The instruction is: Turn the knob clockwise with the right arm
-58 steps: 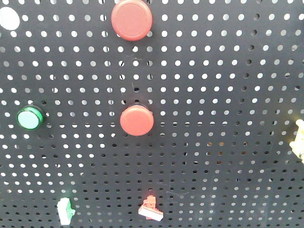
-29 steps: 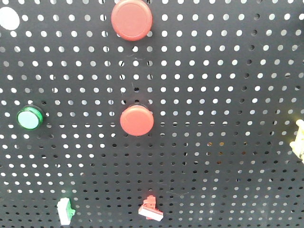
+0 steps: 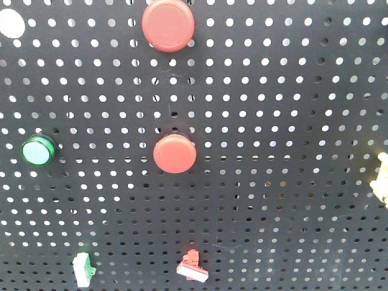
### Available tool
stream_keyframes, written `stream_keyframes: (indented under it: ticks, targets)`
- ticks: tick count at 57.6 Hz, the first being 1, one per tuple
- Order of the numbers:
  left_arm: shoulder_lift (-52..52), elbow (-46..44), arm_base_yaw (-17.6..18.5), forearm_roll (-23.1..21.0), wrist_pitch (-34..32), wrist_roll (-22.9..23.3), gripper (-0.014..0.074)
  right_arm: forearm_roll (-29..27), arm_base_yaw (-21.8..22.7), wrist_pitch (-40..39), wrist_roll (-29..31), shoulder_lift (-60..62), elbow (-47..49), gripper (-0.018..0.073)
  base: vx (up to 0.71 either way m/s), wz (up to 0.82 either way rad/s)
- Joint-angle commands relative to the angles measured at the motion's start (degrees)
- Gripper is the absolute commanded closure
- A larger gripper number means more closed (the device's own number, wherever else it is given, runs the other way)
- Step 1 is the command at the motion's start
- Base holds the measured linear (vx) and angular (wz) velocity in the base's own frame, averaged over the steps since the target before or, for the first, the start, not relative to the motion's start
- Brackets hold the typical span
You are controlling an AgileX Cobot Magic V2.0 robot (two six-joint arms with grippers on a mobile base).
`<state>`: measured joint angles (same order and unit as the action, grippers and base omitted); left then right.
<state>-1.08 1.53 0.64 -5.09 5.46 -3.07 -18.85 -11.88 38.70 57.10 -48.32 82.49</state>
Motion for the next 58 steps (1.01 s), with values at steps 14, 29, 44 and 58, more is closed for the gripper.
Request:
stream_keyframes:
  ticks: [14, 29, 44, 58]
  targets:
    - [-0.6, 0.6, 0.1, -0.2, -4.9, 0.1, 0.0603, -0.5, 0.0, -9.6, 1.4, -0.8, 1.5, 0.0512, 0.0, 0.0]
    - [-0.6, 0.6, 0.1, -0.2, -4.9, 0.1, 0.0603, 1.1, 0.0, -9.8, -3.9, -2.8, 1.5, 0.041, 0.0, 0.0]
    - [-0.6, 0.6, 0.1, -0.2, -4.9, 0.1, 0.0603, 5.3, 0.0, -9.7, -7.2, -3.1, 1.5, 0.0351, 0.0, 0.0]
    - [-0.6, 0.6, 0.1, -0.2, -4.9, 0.1, 0.0603, 5.8, 0.0, -8.1, -7.2, -3.1, 1.5, 0.0343, 0.0, 0.0]
